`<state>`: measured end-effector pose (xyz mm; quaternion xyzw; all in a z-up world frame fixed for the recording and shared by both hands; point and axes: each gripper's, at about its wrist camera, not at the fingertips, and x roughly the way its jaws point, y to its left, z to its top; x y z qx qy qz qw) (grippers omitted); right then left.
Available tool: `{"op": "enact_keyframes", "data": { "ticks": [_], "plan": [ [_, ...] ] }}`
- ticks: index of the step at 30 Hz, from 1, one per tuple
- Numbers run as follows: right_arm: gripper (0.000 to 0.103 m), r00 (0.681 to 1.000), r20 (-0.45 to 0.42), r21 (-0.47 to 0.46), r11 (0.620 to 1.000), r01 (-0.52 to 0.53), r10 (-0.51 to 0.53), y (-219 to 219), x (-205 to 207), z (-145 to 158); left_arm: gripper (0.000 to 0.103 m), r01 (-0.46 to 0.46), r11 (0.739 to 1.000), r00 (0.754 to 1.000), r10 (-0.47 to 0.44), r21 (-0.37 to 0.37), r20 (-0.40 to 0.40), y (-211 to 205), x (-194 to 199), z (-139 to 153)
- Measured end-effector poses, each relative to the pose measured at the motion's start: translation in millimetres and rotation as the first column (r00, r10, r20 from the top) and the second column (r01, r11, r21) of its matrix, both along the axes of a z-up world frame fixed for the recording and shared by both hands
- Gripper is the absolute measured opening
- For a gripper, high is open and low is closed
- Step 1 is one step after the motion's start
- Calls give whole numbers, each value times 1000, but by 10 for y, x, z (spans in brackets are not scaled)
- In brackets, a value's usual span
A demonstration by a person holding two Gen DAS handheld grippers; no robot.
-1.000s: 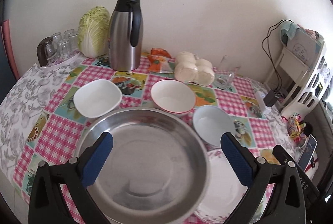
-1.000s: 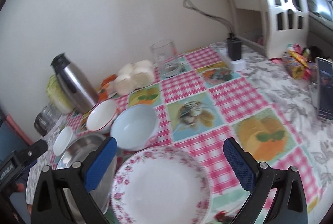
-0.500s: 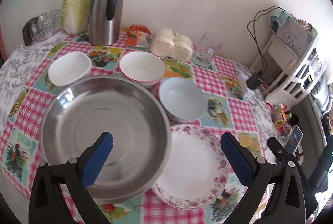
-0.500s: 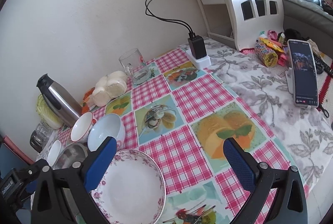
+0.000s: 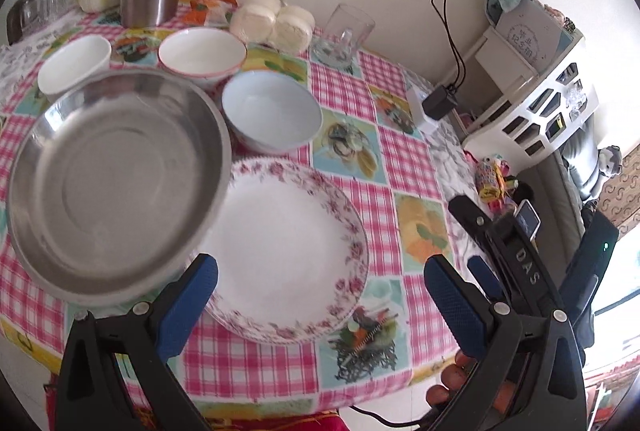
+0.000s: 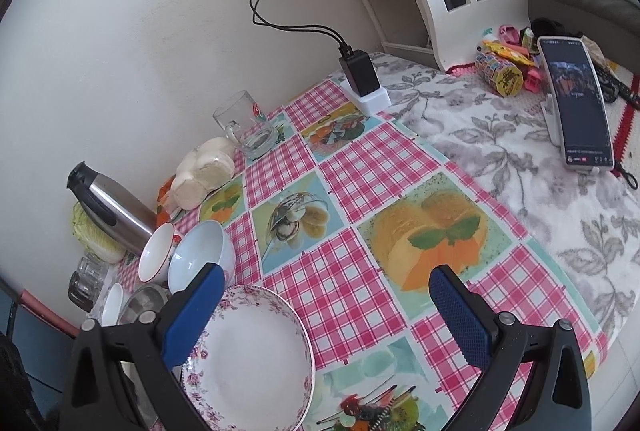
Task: Organize plates and bowls
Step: 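Move the right gripper to the rim of the white floral plate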
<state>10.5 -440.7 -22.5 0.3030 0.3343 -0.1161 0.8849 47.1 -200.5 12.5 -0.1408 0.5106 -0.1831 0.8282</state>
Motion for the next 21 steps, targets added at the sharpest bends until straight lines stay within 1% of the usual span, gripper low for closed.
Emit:
{"op": "enact_keyframes", "data": {
  "ticks": [4,6,11,13,15,17,19,21],
  "plan": [
    [103,1000,-28,21,1000,-9,9,7,37,-93,103,-7,1000,998,6,-10,-68,-73,-57,-144],
    [103,999,-46,39,999,-14,16,10,63,-157,103,-28,1000,995,26,-14,-93,-77,-64,-220],
    [103,995,-82,85,995,-47,54,56,139,-334,103,-105,994,983,110,39,-149,15,-9,-448],
    [102,992,-101,100,993,-60,70,81,175,-407,103,-139,990,973,144,40,-182,88,31,-544],
    [100,990,-114,106,992,-71,83,103,203,-457,102,-171,985,963,174,30,-207,166,69,-616],
    [98,987,-124,106,990,-89,102,140,235,-500,100,-196,980,957,197,30,-213,221,101,-662],
    [96,984,-135,102,989,-106,119,183,264,-536,94,-214,976,951,216,32,-219,264,128,-702],
    [90,981,-144,97,988,-120,133,219,289,-563,92,-225,974,946,226,32,-231,276,156,-741]
  ]
}}
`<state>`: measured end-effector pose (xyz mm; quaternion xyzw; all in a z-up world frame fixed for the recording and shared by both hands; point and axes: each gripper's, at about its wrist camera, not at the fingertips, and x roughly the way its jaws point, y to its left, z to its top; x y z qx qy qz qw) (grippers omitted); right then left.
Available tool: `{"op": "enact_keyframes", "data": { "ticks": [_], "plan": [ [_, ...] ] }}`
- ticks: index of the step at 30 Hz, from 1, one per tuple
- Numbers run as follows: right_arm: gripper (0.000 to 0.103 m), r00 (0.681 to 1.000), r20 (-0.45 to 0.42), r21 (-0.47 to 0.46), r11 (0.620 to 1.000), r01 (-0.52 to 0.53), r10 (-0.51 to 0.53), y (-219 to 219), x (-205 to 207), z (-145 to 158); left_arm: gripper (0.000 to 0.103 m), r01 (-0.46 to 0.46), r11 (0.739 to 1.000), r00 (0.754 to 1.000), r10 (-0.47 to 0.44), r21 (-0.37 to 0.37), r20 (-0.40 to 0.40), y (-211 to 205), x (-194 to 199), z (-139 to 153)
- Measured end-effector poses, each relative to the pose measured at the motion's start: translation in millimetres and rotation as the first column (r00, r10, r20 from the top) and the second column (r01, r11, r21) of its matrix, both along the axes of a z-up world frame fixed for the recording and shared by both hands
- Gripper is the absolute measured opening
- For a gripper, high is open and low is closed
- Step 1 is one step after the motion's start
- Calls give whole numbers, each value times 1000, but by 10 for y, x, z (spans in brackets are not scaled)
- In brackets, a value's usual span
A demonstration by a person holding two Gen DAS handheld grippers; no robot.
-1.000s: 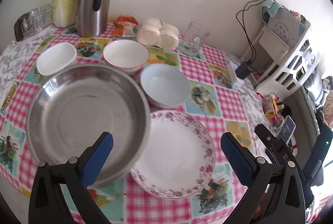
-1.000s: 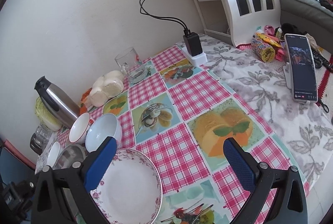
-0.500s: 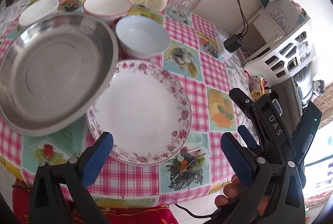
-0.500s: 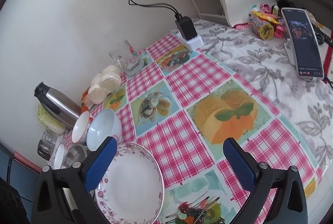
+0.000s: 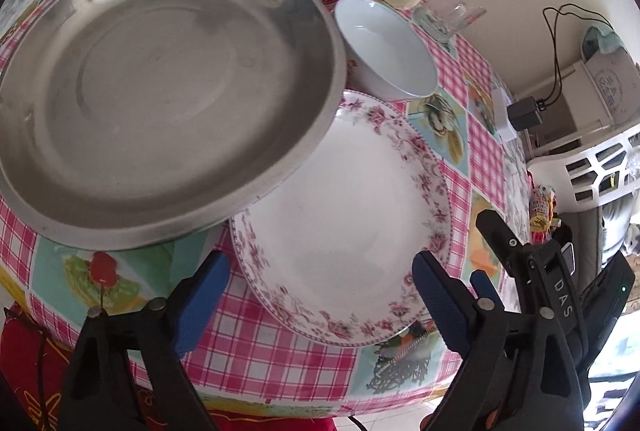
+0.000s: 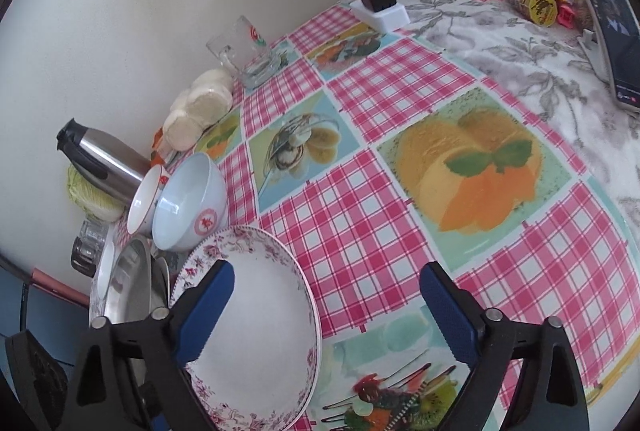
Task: Organize plates and bowls
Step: 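Move the right gripper to the rim of the white floral plate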
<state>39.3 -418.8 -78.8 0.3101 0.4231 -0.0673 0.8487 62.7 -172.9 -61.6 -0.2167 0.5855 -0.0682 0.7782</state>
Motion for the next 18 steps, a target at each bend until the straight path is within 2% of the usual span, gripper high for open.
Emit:
{"op": "enact_keyframes", "data": {
  "ticks": [2,5,10,11,12,18],
  "plan": [
    [88,1000,-7,-3,1000,-14,14,31,25,-40,91,-17,1000,1000,17,-2,-11,30,18,-47],
    [77,1000,-10,8,1000,-28,28,53,59,-94,89,-39,999,999,40,7,-19,58,48,-108],
    [73,999,0,24,999,-41,41,68,94,-150,89,-82,997,996,82,1,-40,136,85,-208],
    [70,999,0,26,999,-43,43,72,101,-159,89,-91,996,995,91,2,-44,150,89,-217],
    [66,999,-1,27,999,-43,43,77,111,-167,89,-98,995,994,98,5,-39,161,90,-220],
    [61,999,3,48,998,-42,42,68,140,-232,87,-119,993,993,119,20,-3,213,126,-228]
  ]
}}
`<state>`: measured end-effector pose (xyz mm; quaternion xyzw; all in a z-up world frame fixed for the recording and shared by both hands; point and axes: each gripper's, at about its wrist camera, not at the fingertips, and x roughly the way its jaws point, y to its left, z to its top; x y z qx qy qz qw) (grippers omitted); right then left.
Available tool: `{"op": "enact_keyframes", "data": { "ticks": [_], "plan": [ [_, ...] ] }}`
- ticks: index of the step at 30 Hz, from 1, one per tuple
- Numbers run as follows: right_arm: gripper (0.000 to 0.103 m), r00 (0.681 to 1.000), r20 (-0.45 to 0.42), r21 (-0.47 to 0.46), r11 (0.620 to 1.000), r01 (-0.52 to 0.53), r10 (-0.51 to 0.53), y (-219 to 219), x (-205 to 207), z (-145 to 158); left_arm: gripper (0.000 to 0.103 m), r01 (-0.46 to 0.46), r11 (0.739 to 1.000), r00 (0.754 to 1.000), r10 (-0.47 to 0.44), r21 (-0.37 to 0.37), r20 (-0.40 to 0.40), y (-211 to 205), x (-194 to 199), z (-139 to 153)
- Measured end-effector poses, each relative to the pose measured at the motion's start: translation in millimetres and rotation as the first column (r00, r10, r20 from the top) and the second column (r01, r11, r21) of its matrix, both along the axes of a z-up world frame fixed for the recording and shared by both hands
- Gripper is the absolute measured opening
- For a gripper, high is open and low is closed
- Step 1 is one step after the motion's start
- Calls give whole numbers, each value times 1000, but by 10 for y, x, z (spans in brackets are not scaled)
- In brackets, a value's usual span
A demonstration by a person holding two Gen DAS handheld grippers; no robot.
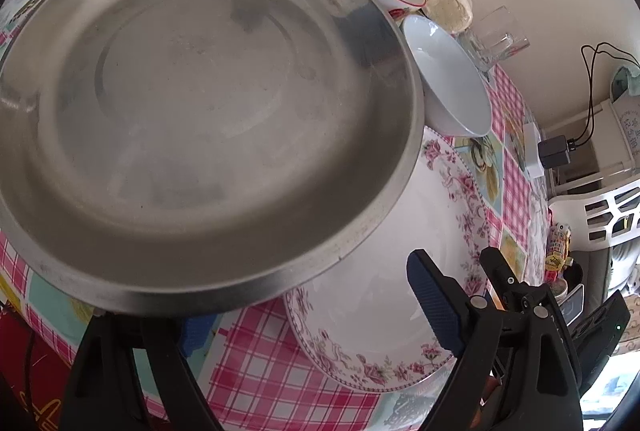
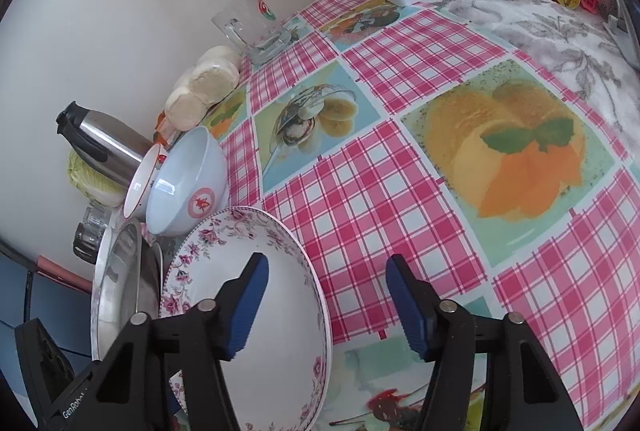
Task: Organize plates and bowls
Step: 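Move the right gripper to the rim of the white floral plate, then close the right gripper on the floral plate rim and lift it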
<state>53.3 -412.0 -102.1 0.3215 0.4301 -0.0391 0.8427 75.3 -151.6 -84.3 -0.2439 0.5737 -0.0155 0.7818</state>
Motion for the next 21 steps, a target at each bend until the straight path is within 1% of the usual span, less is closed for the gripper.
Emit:
{"op": "enact_keyframes", "data": {
  "ticks": [2,4,5,7,8,9,10,14,17,19,20,21],
  "plan": [
    [61,1000,9,5,1000,-5,5,5,7,-6,85,-2,1000,1000,1,4,8,1,26,-8],
    [59,1000,15,9,1000,-15,14,19,20,-14,80,3,1000,1000,-4,18,18,-5,34,-8],
    [57,1000,19,12,1000,-23,23,31,30,-20,78,6,1000,1000,-7,27,22,-20,45,-9],
    [52,999,25,18,999,-39,38,59,49,-33,65,8,999,999,-9,39,32,-30,55,-7],
    [49,999,26,18,999,-44,44,73,57,-40,62,8,999,999,-9,43,35,-29,65,-8],
    [45,998,28,15,999,-50,49,86,64,-43,55,6,999,999,-7,44,37,-30,91,-10],
    [43,998,28,15,998,-54,54,96,69,-49,51,2,999,999,-4,42,39,-20,97,-13],
    [33,997,38,22,997,-70,69,129,87,-78,43,-12,1000,999,11,23,48,22,94,-37],
    [25,997,38,9,998,-68,67,146,96,-93,31,-14,1000,999,13,16,51,50,89,-69],
    [17,998,32,-6,998,-59,59,145,97,-97,25,-19,1000,998,17,24,53,119,23,-66],
    [17,998,36,2,998,-57,57,135,94,-102,23,-22,999,998,20,32,54,125,19,-67],
    [17,998,38,8,998,-54,54,126,89,-105,20,-24,999,998,22,40,53,126,14,-70]
  ]
}}
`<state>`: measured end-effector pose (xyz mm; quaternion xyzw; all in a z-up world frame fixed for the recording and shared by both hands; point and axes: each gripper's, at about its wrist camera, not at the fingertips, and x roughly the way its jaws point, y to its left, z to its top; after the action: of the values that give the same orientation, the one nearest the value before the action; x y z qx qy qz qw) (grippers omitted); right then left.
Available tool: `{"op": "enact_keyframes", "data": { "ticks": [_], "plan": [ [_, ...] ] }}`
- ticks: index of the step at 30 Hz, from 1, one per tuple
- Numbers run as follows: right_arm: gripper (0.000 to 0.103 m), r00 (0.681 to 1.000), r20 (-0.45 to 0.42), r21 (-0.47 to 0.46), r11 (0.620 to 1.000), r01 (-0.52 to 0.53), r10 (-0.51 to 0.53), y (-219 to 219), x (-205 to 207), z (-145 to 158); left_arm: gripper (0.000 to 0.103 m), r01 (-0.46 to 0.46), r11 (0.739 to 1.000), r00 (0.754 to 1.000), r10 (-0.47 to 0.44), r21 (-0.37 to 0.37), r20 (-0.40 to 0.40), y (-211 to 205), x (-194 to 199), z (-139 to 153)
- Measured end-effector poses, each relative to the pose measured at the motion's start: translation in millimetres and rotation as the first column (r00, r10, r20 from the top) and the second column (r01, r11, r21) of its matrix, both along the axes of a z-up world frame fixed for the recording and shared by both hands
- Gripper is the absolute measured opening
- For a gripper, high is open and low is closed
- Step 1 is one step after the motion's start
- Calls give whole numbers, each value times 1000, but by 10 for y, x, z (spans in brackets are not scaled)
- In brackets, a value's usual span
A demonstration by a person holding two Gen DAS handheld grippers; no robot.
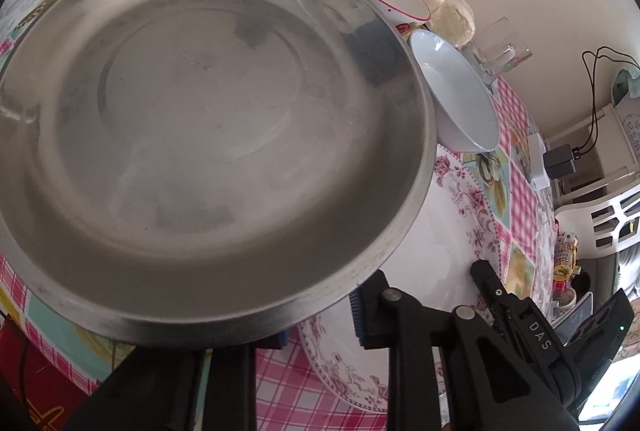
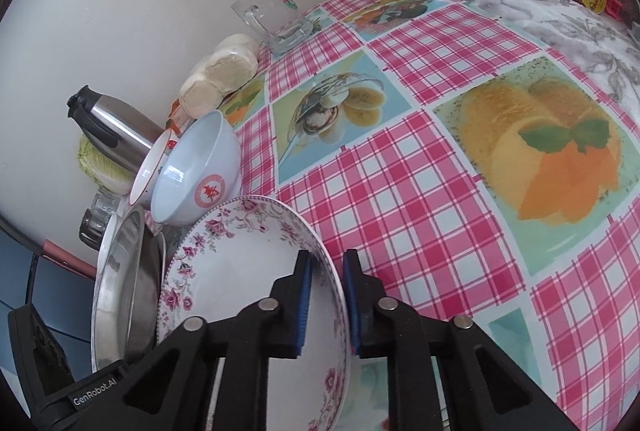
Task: Organize plates and bowls
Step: 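Close the right gripper on the floral plate rim and lift it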
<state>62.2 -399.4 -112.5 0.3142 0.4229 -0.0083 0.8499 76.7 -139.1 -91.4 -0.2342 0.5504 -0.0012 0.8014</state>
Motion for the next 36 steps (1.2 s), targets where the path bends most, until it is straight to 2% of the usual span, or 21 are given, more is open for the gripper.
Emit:
{"op": "enact_keyframes", "data": {
  "ticks": [1,7,22,36],
  "plan": [
    [17,1000,0,1,1000,1,-1,-7,-5,-1,17,-2,1000,1000,2,9,-1,2,-3,-4],
    [17,1000,-2,3,1000,9,-9,-59,-47,5,16,9,1000,1000,-9,-4,-2,7,-68,1],
    [17,999,5,-4,999,49,-48,-217,-171,10,16,87,996,996,-87,19,4,-177,-100,6],
    [19,995,4,1,995,105,-105,-329,-247,11,16,161,987,987,-161,10,7,-280,-61,15]
  ]
}}
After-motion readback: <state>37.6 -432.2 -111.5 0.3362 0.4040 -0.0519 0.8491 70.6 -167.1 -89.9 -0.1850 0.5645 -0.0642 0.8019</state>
